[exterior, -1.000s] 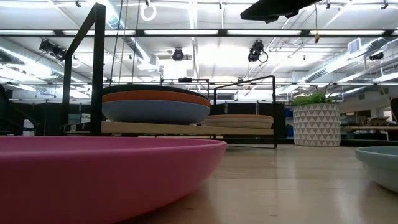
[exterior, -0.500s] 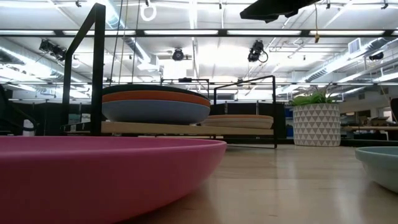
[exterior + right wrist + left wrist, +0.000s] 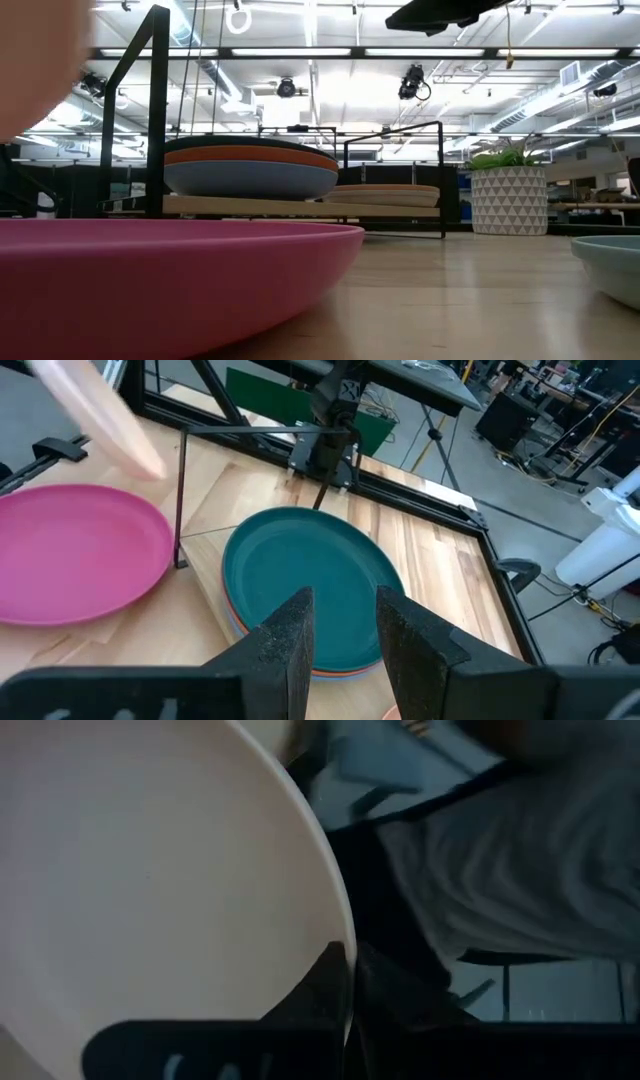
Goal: Place and stack plates onto a shelf
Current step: Stack the white plate on top of the brown plate on the shelf
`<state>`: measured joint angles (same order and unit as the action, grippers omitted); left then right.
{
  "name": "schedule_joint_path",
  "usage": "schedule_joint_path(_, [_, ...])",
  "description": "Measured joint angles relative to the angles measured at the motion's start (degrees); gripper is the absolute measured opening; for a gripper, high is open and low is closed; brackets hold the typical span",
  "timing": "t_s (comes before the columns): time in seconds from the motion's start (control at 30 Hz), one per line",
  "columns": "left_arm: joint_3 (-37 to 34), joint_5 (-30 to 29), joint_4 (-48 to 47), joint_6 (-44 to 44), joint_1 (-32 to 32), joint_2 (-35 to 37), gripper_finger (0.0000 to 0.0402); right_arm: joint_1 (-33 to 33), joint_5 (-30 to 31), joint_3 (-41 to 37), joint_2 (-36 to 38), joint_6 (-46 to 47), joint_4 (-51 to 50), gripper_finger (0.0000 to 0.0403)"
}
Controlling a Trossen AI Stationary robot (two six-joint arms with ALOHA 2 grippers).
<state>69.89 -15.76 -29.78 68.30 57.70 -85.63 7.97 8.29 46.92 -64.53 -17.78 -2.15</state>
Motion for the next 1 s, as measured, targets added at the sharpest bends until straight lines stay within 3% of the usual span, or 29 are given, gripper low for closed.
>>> schedule_joint_path(0.3, [0.0,2.0,9.35,-28.28,-7.73,0.35,0.0015,-1.93,2.47,0.0,0.0,1.6,-0.85,0.0116])
schedule_joint_path(0.43, [0.0,1.96,11.58,-41.08,-13.43,0.35,0.0016,-2.1,2.73,0.0,0.07,5.97,-5.22,0.0116])
schedule_joint_path(0.53, [0.0,5.06,12.22,-49.56,-18.14,0.35,0.0019,-1.5,2.85,0.0,0.4,9.29,-9.71,0.0116])
schedule_joint_path(0.67, [0.0,9.79,13.61,-57.87,-24.42,0.35,0.0021,0.19,5.38,0.0,1.74,14.36,-15.43,0.0116])
schedule_joint_path(1.0, [0.0,12.57,9.37,-76.31,-41.12,0.35,0.0021,6.02,13.71,0.0,8.24,22.18,-21.94,0.0116])
